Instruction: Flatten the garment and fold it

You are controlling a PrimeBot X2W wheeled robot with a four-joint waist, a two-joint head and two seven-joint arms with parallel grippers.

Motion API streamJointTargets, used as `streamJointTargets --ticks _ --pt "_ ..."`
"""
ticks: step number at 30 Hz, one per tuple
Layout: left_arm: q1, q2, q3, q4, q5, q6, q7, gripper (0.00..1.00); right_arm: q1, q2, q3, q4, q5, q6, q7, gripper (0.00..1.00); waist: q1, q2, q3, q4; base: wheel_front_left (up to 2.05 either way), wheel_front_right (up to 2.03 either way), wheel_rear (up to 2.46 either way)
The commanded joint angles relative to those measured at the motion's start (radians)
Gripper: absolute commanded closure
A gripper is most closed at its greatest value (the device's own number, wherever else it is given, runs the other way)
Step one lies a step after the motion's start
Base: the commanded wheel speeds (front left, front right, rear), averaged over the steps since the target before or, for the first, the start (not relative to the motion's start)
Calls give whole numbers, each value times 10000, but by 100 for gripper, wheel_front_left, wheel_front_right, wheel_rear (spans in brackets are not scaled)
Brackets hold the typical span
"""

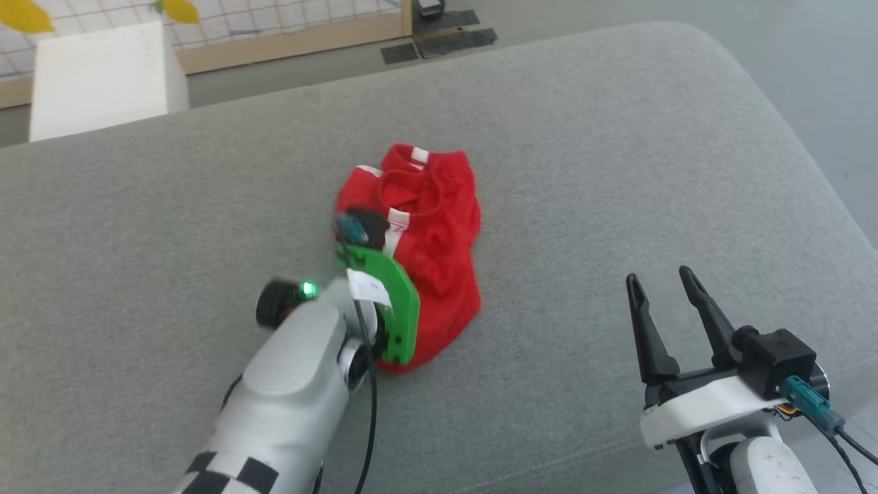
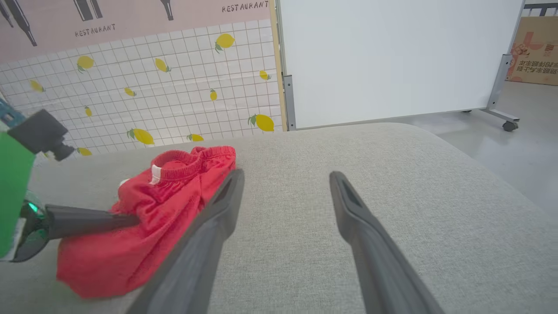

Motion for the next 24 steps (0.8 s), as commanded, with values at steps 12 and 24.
streamJointTargets --ticks 12,24 --pt "791 3 320 -1359 -728 -30 -2262 0 32 1 -22 115 -44 -17 -76 0 0 -1 -504 734 0 0 0" --pt "1504 1129 406 -3104 58 358 -4172 0 210 1 -37 -302 -66 -17 202 0 0 -1 -509 1318 0 0 0"
